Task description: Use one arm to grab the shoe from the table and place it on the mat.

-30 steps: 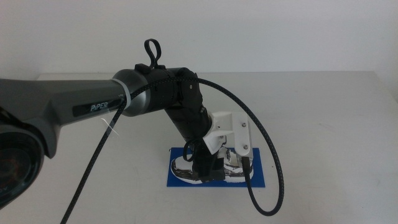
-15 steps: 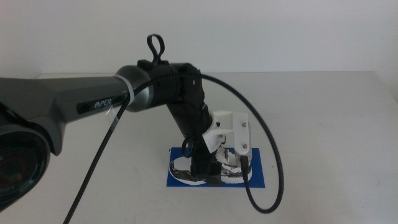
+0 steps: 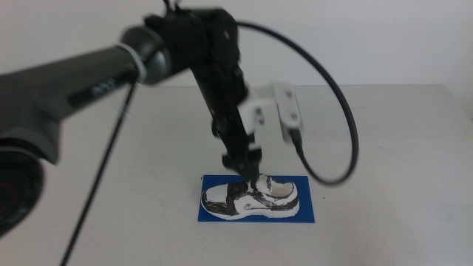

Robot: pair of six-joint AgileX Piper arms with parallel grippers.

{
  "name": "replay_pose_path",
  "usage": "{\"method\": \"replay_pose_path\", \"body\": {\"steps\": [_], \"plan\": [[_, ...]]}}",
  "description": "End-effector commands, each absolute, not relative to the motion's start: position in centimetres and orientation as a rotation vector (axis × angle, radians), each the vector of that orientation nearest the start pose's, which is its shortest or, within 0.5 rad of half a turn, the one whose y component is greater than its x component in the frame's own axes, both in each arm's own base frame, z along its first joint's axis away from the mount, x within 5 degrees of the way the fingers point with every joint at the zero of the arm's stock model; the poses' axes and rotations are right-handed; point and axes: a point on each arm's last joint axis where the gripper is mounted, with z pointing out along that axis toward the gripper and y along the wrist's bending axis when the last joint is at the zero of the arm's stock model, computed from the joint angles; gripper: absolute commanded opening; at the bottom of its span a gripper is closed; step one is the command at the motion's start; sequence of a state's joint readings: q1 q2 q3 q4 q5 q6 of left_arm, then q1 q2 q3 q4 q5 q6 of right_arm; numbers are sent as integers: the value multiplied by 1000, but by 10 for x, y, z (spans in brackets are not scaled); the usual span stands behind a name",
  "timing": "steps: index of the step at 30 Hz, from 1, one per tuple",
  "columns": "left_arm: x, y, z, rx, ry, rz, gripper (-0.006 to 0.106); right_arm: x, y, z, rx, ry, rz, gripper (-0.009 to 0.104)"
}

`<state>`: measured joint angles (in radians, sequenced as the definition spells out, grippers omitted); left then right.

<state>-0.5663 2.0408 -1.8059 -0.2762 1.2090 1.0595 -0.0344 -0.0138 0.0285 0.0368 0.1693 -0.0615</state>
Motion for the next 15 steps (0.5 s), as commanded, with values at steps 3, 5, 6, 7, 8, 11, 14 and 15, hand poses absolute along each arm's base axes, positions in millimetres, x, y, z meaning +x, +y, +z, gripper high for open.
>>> {"method": "replay_pose_path", "body": {"steps": [3,5,6,7,8,11,14,15], "plan": [[336,-222,334,1815,2054,-366,94,55,-2,200,-7,1559,-65,66],[333,-209,351,1722,2080,-363,94,55,-2,200,-7,1559,-65,66],[331,-201,361,1674,2093,-349,94,55,-2,200,-7,1559,-65,66],[330,-193,368,1632,2109,-331,94,55,-2,200,-7,1559,-65,66],[328,-185,377,1570,2132,-320,94,55,-2,200,-7,1559,-65,66],[322,-162,399,1397,2193,-293,94,55,-2,200,-7,1559,-65,66],[313,-137,422,1205,2241,-270,94,55,-2,200,-7,1559,-65,66],[308,-127,430,1134,2252,-270,94,55,-2,200,-7,1559,-65,66]]}}
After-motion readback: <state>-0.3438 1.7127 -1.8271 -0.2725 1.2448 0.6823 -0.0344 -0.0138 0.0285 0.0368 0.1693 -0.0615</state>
